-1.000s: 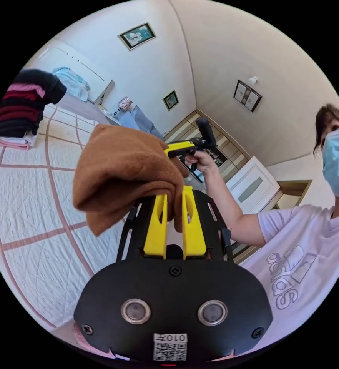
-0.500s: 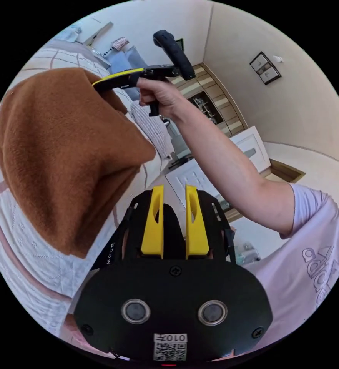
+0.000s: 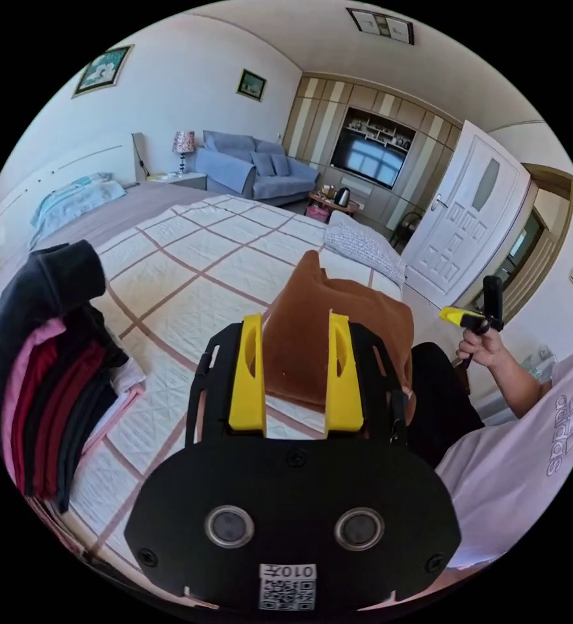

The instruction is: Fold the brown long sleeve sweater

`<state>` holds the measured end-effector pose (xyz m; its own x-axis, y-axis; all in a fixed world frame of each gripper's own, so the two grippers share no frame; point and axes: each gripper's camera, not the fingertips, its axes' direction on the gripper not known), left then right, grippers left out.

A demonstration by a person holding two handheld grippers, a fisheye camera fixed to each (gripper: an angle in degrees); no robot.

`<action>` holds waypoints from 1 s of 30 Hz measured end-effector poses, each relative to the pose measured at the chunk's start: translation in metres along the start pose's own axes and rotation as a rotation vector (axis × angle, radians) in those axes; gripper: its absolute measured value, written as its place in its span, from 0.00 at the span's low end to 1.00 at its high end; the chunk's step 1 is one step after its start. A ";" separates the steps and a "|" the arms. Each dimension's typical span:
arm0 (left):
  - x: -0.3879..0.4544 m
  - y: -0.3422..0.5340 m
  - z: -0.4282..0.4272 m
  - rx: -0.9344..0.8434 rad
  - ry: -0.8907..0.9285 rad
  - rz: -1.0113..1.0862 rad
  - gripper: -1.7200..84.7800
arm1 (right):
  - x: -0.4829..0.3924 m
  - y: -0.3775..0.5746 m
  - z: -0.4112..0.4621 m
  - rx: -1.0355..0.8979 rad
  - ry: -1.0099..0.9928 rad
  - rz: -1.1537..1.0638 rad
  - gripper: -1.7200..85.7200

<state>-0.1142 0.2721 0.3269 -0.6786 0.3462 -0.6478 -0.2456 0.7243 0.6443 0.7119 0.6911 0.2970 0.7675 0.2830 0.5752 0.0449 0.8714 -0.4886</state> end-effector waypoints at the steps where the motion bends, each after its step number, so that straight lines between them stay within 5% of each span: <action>1: -0.016 -0.015 0.018 -0.060 0.046 -0.002 0.19 | 0.009 0.013 0.011 -0.042 -0.012 0.064 0.18; 7: -0.070 -0.046 0.088 -0.266 0.245 -0.057 0.20 | 0.044 0.012 0.058 -0.147 -0.171 0.241 0.21; 13: -0.088 -0.030 0.110 -0.252 0.399 -0.115 0.19 | 0.066 -0.024 0.086 -0.101 -0.286 0.419 0.22; 18: -0.104 -0.019 0.109 -0.216 0.443 -0.156 0.17 | 0.074 -0.036 0.103 -0.136 -0.105 0.480 0.11; 26: -0.122 -0.018 0.068 -0.164 0.492 -0.208 0.12 | 0.043 -0.178 0.058 -0.266 0.118 0.020 0.09; 30: -0.120 -0.021 -0.003 0.044 0.455 -0.298 0.12 | -0.001 -0.267 0.038 -0.300 0.110 -0.232 0.09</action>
<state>-0.0294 0.2137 0.3925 -0.8174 -0.1633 -0.5524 -0.4503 0.7792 0.4360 0.6746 0.4734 0.4518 0.7780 0.0335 0.6274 0.3978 0.7467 -0.5332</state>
